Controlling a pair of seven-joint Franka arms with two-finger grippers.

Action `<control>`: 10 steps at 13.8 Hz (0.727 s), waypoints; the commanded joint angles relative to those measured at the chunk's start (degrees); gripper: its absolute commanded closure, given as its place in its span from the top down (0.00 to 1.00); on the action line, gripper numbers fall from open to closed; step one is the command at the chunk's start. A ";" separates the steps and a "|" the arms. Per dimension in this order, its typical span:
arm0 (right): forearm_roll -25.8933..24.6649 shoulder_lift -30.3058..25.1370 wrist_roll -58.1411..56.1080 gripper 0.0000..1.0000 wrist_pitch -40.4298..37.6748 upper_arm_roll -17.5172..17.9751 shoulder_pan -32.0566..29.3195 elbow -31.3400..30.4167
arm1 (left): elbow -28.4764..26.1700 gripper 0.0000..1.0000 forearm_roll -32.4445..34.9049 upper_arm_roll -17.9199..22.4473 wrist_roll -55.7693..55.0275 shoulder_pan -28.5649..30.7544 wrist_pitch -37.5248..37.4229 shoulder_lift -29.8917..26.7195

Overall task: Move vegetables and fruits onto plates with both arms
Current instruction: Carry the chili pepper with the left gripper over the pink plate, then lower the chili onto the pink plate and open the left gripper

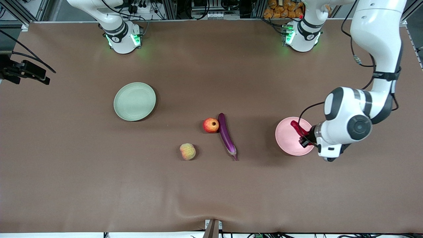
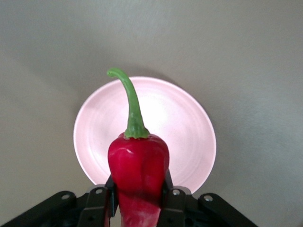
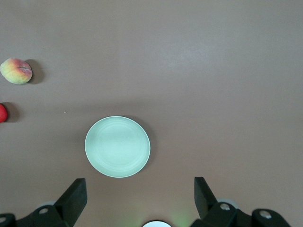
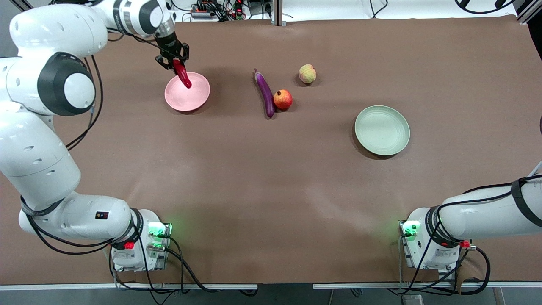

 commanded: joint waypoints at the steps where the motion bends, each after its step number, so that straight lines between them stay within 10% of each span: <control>1: 0.98 -0.15 0.43 1.00 -0.33 -0.17 0.18 0.09 | -0.64 0.00 2.49 -0.07 -5.11 -0.52 0.96 1.21; 8: 3.27 -0.15 0.61 1.00 -0.68 -0.25 1.15 -0.08 | -2.40 0.00 8.46 -0.07 -8.11 -0.78 0.17 4.02; 9: 3.18 -0.15 0.61 1.00 -0.68 -0.25 1.41 -0.26 | -2.40 0.08 9.26 -0.16 -8.02 -0.87 0.08 4.12; 10: 3.18 -0.06 0.61 1.00 -0.68 -0.34 1.58 -0.26 | -2.40 0.48 9.35 -0.07 -7.84 -0.95 -0.09 4.12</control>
